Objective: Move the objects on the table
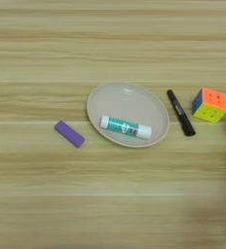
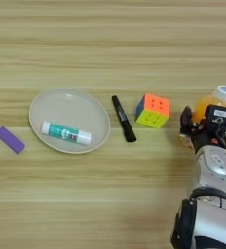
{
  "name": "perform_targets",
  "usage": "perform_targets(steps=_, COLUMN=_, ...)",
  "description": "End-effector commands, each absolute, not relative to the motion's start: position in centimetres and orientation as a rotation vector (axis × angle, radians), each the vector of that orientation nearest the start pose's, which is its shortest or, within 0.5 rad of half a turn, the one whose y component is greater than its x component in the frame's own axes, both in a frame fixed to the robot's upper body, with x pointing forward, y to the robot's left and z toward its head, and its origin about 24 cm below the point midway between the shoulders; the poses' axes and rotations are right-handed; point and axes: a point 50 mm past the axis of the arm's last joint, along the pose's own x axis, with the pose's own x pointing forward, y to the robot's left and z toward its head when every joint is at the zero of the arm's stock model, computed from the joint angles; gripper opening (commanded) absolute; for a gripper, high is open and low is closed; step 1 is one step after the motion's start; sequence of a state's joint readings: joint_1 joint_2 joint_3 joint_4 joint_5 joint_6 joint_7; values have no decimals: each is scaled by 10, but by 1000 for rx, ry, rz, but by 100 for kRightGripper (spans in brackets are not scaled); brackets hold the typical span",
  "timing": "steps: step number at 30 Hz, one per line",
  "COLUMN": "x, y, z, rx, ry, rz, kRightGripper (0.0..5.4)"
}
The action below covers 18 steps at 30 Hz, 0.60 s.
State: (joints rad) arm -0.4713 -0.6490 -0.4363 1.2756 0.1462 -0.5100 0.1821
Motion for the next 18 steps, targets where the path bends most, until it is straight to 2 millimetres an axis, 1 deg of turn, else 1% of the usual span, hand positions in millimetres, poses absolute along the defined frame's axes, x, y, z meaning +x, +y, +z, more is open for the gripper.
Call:
perform_targets(steps=1, x=272, y=-395, z=71, rx=-217, ry=11, rz=-481, kRightGripper=343)
perform_targets(steps=4, x=273, y=-394, z=70, rx=-226, ry=15, rz=-473, kRightGripper=343)
perform_targets(steps=5, x=273, y=-393, z=70, rx=-233, ry=15, rz=-468, kRightGripper=371)
perform_targets(steps=7, x=274, y=-391, z=70, rx=-246, ry=8, rz=-459, kRightGripper=388)
perform_targets(steps=10, x=275, y=-390, z=72, rx=-253, ry=-7, rz=-451, kRightGripper=428)
perform_targets(steps=12, x=276, y=-389, z=72, rx=-256, ry=-15, rz=-447, kRightGripper=442)
perform_targets(steps=13, x=276, y=-388, z=73, rx=-257, ry=-18, rz=-446, kRightGripper=462)
perform_targets(steps=18, x=275, y=-389, z=74, rx=-259, ry=-35, rz=-450, kRightGripper=518)
